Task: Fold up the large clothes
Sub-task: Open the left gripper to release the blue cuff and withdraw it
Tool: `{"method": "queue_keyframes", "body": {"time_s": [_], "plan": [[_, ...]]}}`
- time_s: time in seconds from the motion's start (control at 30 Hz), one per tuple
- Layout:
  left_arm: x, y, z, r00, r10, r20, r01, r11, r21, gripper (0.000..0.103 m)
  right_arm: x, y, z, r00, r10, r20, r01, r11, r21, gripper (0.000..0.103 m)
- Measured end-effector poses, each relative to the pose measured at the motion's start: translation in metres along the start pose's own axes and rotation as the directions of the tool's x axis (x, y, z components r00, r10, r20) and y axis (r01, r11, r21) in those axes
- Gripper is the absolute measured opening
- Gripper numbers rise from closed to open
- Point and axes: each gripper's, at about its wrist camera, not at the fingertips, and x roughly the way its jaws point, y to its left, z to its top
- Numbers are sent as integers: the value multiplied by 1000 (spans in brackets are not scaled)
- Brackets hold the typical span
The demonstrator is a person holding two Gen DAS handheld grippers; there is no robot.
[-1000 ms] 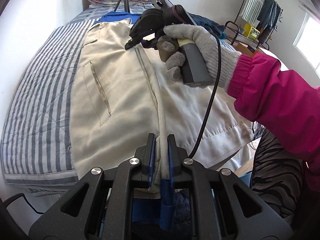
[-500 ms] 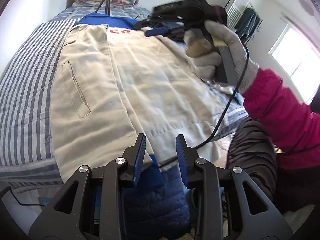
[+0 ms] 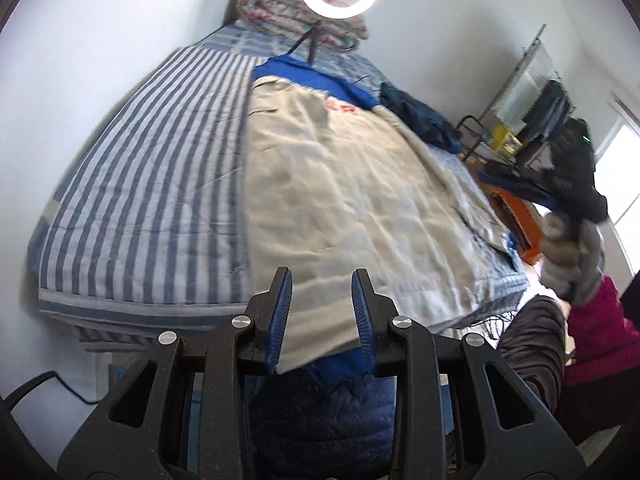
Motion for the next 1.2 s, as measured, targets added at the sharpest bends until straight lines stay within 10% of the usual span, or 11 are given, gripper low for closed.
{"method": "queue_keyframes", "body": {"time_s": [0.3,0.6,0.93,1.07,1.2], "plan": [[66,-17,-20,987,-30,-158,40,997,64,16,91,37,-37,986,-19,-164,0,993,-115,32],[105,-36,-55,971,130,-200,-81,968,236,16,158,20,-69,957,-79,-277,45,991,-128,30],[57,-65,-28,997,23,-78,-5,975,221,16,85,1,-58,984,-130,-122,124,990,-62,33],[53,-83,-9,999,-20,-48,31,973,229,49,50,-18,-60,983,-173,-63,173,985,6,34],[57,-97,13,998,-57,-32,63,972,226,51,17,-38,-61,970,-241,-4,241,969,50,43]]}}
